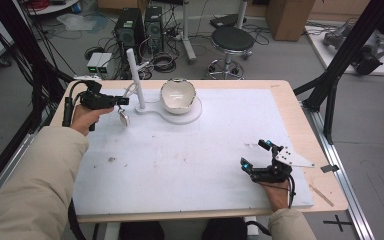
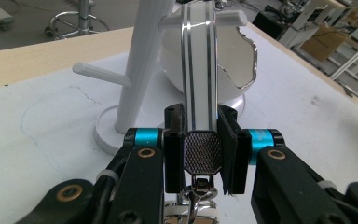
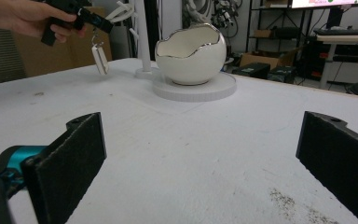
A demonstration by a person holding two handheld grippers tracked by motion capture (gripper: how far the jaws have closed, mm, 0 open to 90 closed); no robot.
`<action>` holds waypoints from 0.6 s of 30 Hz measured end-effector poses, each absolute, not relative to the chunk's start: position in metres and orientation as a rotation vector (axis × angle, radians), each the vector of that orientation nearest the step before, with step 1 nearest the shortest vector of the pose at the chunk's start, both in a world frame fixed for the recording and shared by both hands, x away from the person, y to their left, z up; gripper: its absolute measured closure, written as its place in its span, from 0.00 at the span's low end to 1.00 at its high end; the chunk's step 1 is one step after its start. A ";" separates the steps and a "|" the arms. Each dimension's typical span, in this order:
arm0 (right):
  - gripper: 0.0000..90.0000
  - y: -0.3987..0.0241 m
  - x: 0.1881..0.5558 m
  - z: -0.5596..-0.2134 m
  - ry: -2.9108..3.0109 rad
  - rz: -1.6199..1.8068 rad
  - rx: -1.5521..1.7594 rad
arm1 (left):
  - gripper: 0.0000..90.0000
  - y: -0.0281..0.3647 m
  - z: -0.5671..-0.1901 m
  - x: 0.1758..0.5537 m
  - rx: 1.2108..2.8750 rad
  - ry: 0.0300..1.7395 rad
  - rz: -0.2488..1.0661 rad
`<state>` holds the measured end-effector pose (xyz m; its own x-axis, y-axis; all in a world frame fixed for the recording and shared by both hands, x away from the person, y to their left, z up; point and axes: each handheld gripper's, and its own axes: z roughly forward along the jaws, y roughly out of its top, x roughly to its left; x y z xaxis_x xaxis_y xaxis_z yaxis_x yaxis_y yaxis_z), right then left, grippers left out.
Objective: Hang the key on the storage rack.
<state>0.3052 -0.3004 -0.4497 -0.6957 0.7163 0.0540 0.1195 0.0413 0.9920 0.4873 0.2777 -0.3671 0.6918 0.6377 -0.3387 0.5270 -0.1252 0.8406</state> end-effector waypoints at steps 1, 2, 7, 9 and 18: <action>0.01 -0.301 0.306 -0.450 1.856 1.698 0.838 | 0.82 0.277 -0.368 0.488 1.782 0.929 0.121; 0.01 -0.301 0.306 -0.450 1.856 1.698 0.838 | 0.82 0.277 -0.368 0.488 1.786 0.929 0.126; 0.01 -0.300 0.305 -0.450 1.858 1.691 0.839 | 0.82 0.274 -0.371 0.490 1.791 0.947 0.145; 0.01 -0.300 0.305 -0.450 1.854 1.694 0.845 | 0.81 0.273 -0.372 0.490 1.787 0.963 0.140; 0.01 -0.299 0.305 -0.450 1.859 1.682 0.835 | 0.48 0.278 -0.373 0.481 1.797 0.958 0.266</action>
